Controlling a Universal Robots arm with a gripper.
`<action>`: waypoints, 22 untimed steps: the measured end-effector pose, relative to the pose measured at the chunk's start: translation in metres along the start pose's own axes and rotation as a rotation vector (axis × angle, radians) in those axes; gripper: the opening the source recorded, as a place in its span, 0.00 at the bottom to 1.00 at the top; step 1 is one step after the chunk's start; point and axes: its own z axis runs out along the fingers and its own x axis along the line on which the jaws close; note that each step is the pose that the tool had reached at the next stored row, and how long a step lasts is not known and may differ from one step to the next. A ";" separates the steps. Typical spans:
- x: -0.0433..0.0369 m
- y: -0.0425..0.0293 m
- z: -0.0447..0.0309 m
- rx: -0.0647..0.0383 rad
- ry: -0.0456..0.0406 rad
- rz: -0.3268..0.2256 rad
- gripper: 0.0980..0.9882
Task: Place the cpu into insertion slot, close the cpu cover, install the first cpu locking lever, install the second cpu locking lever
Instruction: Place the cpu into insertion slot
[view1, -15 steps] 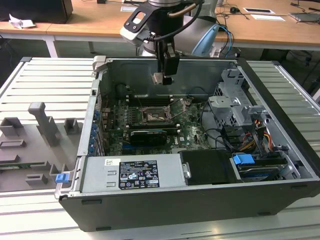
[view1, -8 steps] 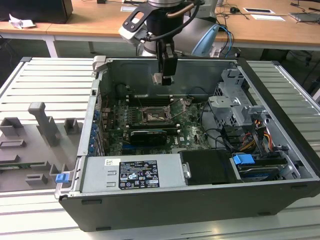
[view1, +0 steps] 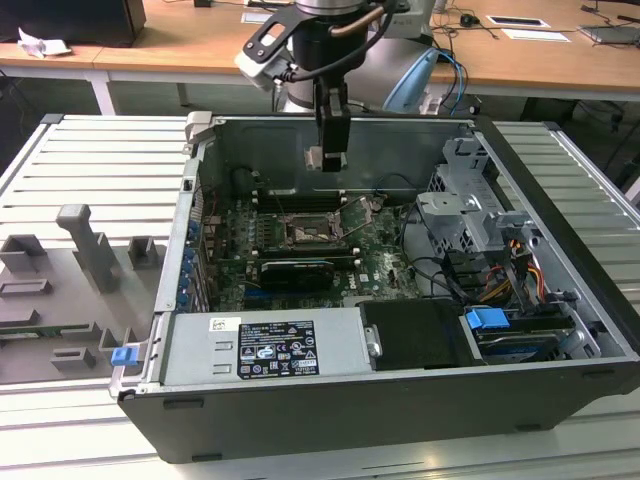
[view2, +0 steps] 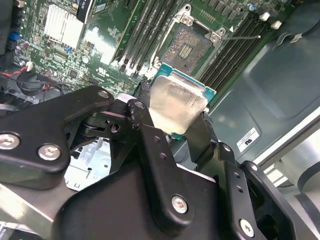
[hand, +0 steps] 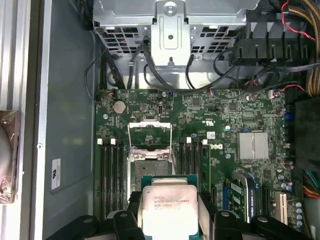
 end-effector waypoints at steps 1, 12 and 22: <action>0.0000 0.0000 0.0000 0.000 -0.0006 0.007 0.48; 0.0000 -0.0001 0.0008 -0.002 -0.0088 0.100 0.48; 0.0000 -0.0001 0.0014 -0.003 -0.0158 0.179 0.48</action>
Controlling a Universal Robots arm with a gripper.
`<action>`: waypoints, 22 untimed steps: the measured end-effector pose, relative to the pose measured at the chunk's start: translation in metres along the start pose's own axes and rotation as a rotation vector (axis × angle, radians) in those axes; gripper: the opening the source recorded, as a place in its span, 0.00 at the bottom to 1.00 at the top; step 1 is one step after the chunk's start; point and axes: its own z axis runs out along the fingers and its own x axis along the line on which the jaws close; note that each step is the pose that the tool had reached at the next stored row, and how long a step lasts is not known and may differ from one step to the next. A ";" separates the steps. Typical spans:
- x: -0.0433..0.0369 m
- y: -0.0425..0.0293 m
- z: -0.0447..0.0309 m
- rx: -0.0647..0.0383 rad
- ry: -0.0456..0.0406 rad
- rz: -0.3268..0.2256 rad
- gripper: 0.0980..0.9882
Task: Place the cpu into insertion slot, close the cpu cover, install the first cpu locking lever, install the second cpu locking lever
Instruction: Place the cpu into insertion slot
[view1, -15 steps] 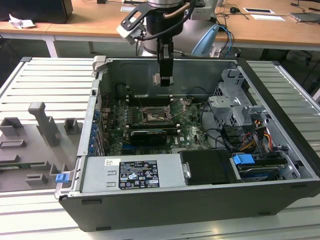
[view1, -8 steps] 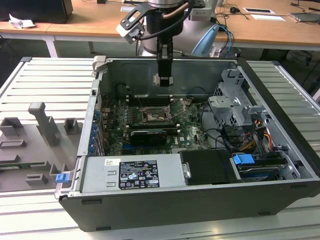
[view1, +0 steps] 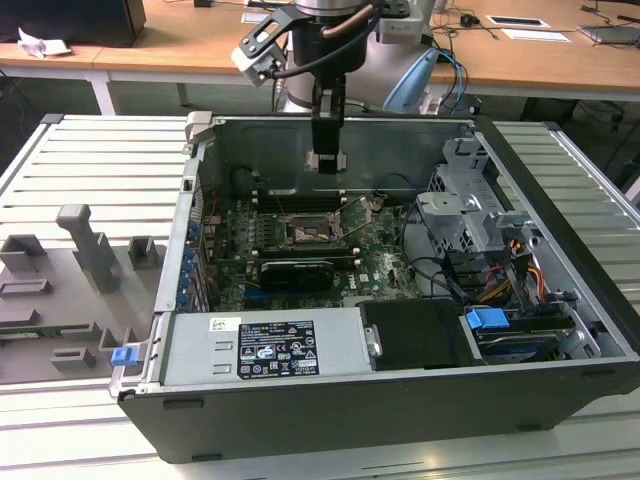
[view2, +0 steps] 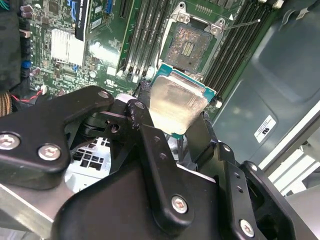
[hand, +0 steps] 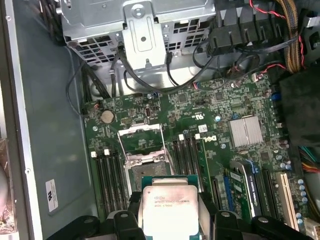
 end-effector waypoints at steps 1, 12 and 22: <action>0.0000 0.0000 0.0000 0.000 -0.0007 0.007 0.48; 0.0000 -0.0001 0.0008 -0.002 -0.0105 0.118 0.48; 0.0000 -0.0002 0.0018 -0.004 -0.0181 0.204 0.48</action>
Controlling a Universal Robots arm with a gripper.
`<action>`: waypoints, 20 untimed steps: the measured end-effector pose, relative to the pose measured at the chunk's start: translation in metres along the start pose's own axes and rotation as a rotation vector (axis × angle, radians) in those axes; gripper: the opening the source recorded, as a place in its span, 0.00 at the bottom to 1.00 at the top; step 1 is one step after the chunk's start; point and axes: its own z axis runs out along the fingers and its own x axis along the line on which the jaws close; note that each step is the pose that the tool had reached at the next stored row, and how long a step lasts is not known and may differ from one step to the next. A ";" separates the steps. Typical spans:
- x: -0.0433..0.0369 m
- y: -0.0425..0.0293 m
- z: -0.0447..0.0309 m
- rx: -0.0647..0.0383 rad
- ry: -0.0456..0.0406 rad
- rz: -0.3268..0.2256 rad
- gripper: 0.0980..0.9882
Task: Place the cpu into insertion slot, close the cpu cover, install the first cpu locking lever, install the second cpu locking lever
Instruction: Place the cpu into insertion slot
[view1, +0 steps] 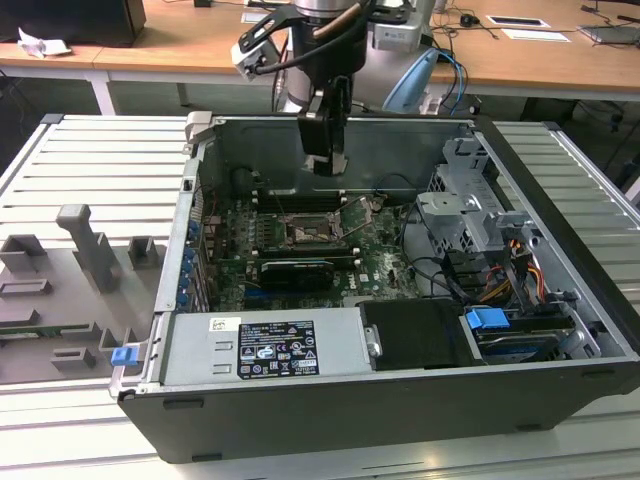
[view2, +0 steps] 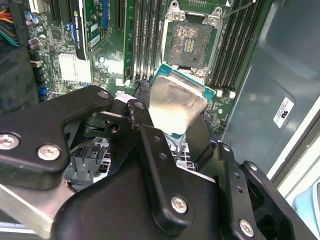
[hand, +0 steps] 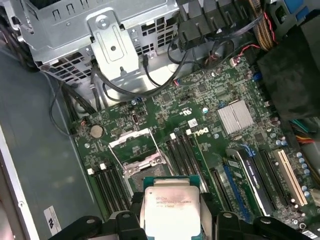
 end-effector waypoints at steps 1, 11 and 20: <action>-0.0002 -0.0004 0.0008 0.000 0.0008 -0.011 0.48; -0.0003 -0.0009 0.0080 0.003 0.0146 -0.166 0.48; -0.0003 -0.0011 0.0097 0.003 0.0146 -0.166 0.48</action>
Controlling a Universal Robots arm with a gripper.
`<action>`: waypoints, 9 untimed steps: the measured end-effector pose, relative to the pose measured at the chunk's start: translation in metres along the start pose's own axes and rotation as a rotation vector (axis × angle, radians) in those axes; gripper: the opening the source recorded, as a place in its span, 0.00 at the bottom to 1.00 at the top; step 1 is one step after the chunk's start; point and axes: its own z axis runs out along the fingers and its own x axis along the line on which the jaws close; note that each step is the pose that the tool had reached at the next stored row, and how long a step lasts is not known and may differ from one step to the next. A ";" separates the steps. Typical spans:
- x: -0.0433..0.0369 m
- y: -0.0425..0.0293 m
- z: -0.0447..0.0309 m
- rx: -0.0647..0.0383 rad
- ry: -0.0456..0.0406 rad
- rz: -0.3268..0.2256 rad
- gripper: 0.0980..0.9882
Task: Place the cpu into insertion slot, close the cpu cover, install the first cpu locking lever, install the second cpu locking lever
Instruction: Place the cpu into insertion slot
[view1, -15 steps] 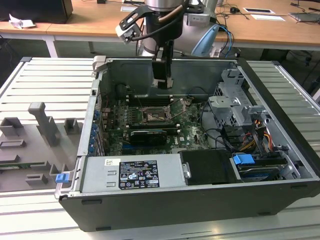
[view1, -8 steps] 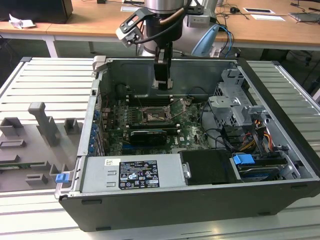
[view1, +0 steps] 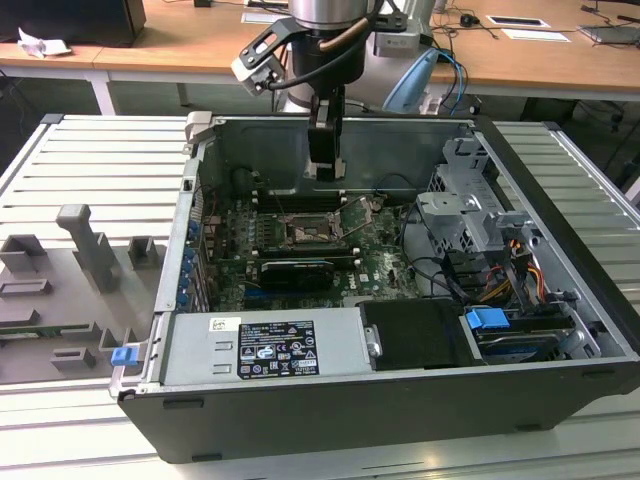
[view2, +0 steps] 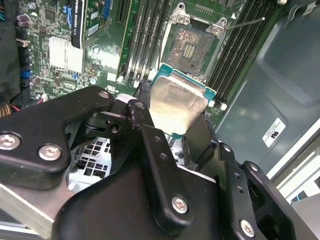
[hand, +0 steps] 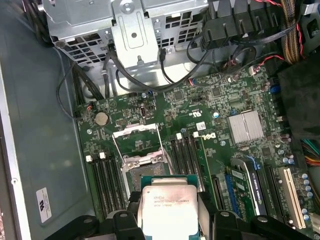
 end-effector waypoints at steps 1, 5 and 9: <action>0.0000 0.0000 0.0001 0.000 0.0000 0.000 0.48; 0.0000 -0.0001 0.0008 0.000 0.0000 0.000 0.48; 0.0000 -0.0002 0.0019 0.000 0.0000 0.000 0.48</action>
